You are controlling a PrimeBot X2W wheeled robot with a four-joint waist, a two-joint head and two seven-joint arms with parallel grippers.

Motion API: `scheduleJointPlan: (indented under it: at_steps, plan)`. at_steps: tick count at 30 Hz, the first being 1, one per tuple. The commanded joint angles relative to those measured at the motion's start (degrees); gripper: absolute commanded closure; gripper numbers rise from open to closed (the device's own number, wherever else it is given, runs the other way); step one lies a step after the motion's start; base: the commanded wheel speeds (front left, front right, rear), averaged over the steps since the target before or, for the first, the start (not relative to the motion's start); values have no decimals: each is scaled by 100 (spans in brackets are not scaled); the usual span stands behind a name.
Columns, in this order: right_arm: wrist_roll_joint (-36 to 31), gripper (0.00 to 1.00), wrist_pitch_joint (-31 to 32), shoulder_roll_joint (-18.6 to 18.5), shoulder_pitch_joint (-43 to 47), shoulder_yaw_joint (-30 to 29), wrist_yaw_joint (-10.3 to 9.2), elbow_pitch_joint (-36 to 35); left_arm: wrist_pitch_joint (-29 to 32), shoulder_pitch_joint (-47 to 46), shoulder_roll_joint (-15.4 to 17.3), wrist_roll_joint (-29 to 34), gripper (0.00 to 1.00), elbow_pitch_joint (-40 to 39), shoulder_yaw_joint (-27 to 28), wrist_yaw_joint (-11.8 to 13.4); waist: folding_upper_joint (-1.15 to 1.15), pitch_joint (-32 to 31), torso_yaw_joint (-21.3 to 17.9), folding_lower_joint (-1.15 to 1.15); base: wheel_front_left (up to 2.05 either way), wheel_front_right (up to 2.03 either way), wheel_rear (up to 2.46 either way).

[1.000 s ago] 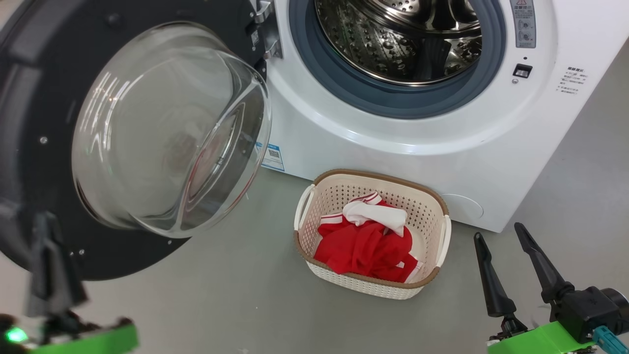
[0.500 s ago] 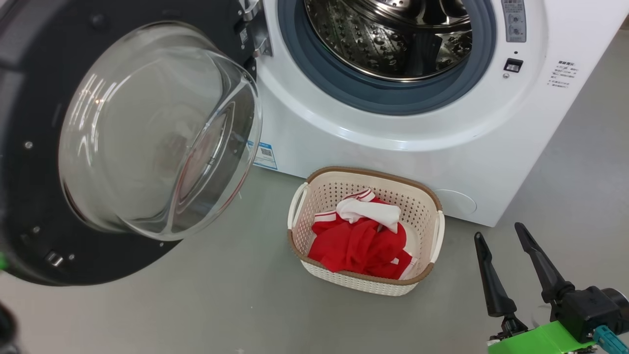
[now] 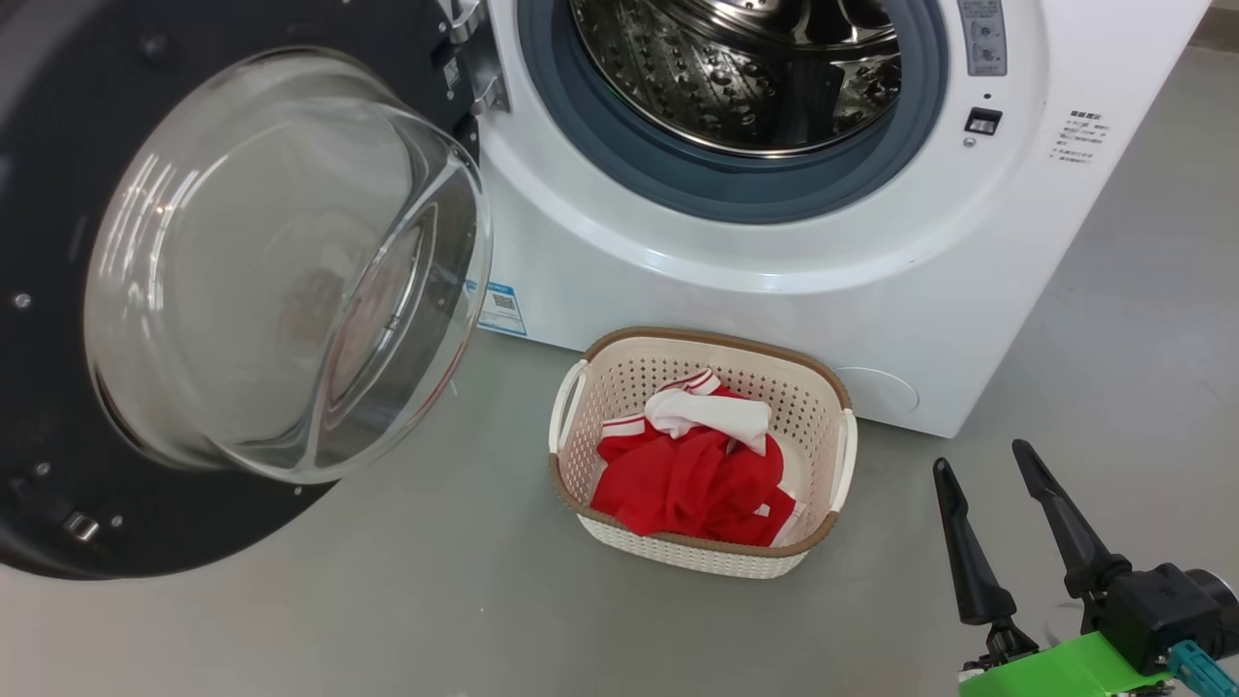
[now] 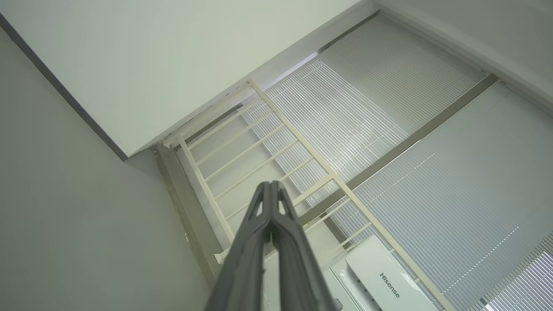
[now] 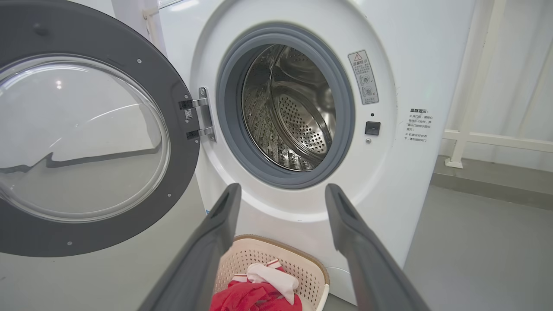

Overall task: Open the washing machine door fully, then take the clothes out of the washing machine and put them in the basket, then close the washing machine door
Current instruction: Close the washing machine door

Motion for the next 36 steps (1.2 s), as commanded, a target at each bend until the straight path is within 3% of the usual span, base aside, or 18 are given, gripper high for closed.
scheduleJointPlan:
  at_steps: [1,7,14,20,30,36]
  plan:
    - [47,0,-3,-74,-221,150,36,-130,222,-171,370,-119,100,37,96,59,0,-8,-21,0,0,0,0]
    - [54,0,-8,-74,-195,137,36,-145,1417,-613,790,-727,100,1036,150,407,0,-27,-86,0,0,0,0]
    - [47,0,-12,-74,-165,154,36,-161,2285,-744,1334,-603,100,1730,-275,485,0,-46,-155,0,0,0,0]
    - [39,0,-16,-74,-144,160,36,-170,2920,-819,1586,-543,100,2112,-587,511,0,-57,-193,0,0,0,0]
    - [74,0,-32,-74,-91,137,36,-181,3659,-617,1635,-527,100,2240,-953,288,0,-73,-217,0,0,0,0]
    - [82,0,-39,-74,-101,132,36,-200,3835,-455,1509,-576,100,2055,-1004,301,0,-55,-169,0,0,0,0]
